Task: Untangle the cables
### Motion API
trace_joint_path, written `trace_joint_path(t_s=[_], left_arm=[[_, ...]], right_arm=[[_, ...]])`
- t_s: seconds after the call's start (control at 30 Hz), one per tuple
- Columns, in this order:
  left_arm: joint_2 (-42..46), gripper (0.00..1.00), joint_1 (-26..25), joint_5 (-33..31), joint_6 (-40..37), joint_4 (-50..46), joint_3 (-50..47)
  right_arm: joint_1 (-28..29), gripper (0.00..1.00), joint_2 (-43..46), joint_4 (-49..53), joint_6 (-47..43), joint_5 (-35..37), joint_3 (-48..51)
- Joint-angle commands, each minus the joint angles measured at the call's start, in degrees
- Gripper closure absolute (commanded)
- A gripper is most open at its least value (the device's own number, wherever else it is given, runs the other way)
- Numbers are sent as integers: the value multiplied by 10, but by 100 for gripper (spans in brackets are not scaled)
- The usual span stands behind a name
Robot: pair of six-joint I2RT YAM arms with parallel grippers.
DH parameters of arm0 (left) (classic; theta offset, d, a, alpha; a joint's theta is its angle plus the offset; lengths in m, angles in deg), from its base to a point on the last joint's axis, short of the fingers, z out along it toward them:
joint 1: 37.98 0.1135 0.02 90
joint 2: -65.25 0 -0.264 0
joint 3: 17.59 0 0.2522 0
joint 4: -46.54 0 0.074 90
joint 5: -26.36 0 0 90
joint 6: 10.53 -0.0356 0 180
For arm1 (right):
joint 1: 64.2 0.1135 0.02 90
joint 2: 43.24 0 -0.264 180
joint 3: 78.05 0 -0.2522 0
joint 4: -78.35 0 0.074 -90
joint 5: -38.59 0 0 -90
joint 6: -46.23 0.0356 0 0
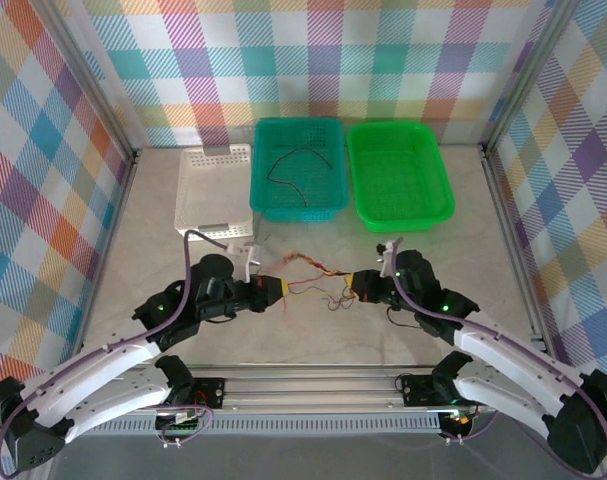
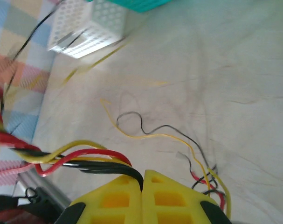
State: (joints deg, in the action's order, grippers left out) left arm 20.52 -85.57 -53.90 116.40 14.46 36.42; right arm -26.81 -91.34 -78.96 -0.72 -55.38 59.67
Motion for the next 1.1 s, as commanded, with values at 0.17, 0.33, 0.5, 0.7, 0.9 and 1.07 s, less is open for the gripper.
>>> trace_joint_path(t_s=[0.17,0.33,0.5,0.7,0.9,1.07], left_arm=[[51,100,65,-20,-88,-258,118],[51,100,89,-16,-117,-315,159],[39,100,90,65,-80,-236,115],[5,93,89,149,-12,-69,40],[-72,32,64,184,8,52,20],[-143,22,31,186,-10,92,37]], right_arm=[[-141,100,81,150,35,58,39],[-173,100,87,149,31,16,43],[-173,100,96,45,2,-120,54],[-172,100,129,-37,-24,-266,46],[-169,100,131,-58,-32,-332,34],[-156,100,131,-88,-30,-379,30]])
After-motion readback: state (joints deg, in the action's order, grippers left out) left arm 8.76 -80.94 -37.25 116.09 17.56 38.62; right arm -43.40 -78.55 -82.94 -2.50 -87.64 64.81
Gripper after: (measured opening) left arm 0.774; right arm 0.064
